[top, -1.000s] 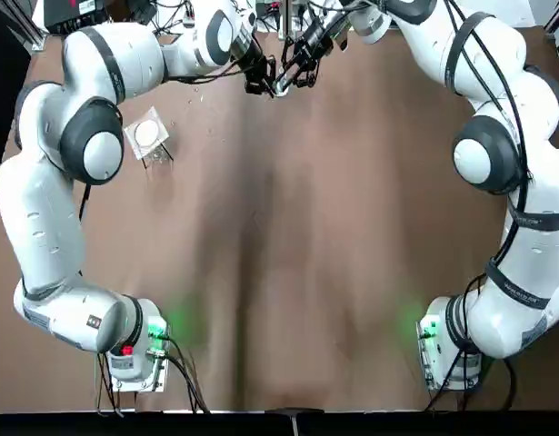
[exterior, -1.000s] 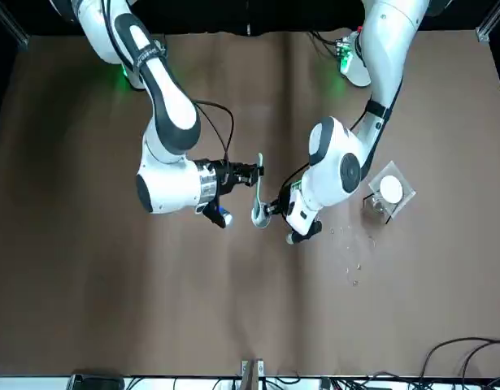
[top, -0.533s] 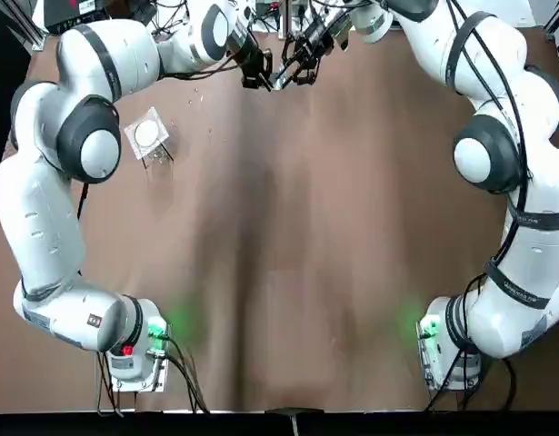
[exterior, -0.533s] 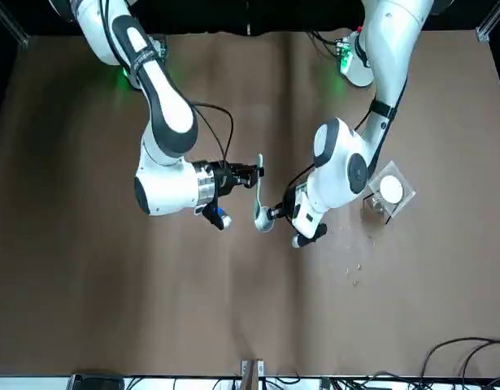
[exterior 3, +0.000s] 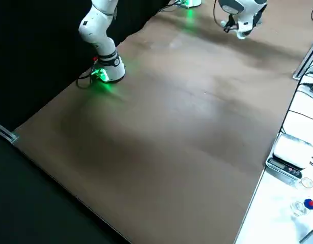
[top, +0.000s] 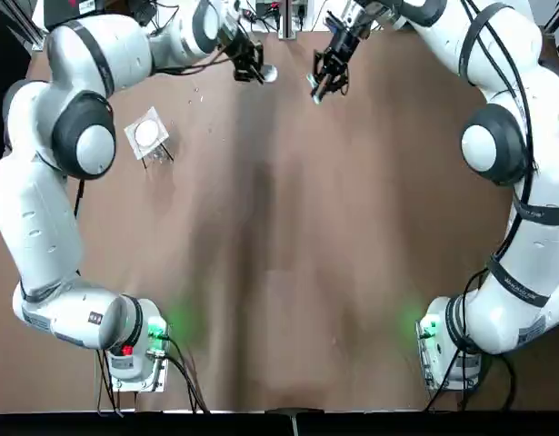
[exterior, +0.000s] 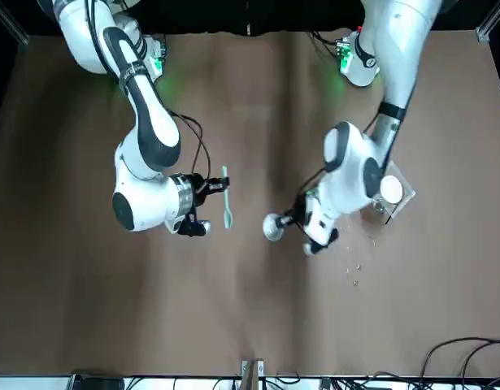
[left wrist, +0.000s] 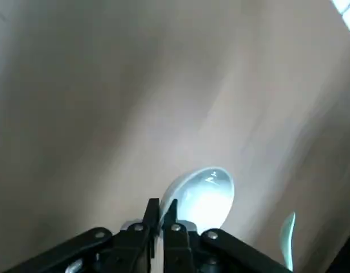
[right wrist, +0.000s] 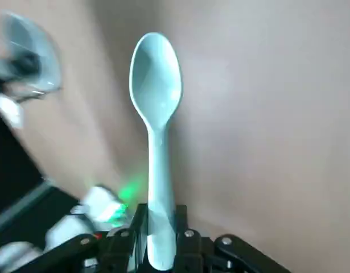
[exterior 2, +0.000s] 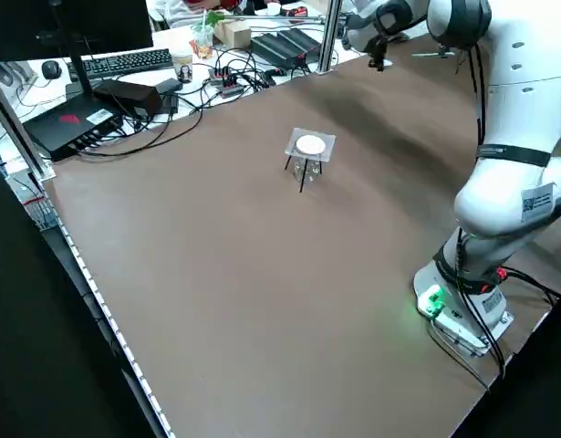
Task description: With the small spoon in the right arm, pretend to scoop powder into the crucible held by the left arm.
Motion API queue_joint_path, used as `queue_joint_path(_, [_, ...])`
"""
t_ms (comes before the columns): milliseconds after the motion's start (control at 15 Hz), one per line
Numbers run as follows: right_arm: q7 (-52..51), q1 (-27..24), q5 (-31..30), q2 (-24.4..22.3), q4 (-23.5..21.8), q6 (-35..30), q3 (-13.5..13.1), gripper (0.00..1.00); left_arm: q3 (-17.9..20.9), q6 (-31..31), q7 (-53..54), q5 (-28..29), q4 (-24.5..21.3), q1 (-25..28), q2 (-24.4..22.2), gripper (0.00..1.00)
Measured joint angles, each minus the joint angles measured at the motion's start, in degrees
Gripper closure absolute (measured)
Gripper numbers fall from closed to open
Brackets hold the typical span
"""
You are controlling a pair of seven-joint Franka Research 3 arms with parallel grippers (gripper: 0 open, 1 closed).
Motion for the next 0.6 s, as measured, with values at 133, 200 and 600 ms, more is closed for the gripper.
queue_joint_path(133, [-5.92, -1.59, -5.71, 0.0, -0.06, -4.21, -0.14, 0.77, -0.03, -1.62, 1.07, 0.05, 0.0, 3.89, -0.71, 0.93])
queue_joint_path(200, [-9.62, -2.72, -8.6, 0.01, -0.29, -5.99, -0.24, 0.77, -0.06, -3.28, 2.07, 0.06, 0.0, 6.01, -1.44, 0.93])
queue_joint_path(600, [-41.75, -15.14, -30.6, 0.72, -5.2, -7.89, -0.76, 0.77, 0.02, -22.51, 15.42, 2.4, -3.09, 22.89, -9.08, 0.93])
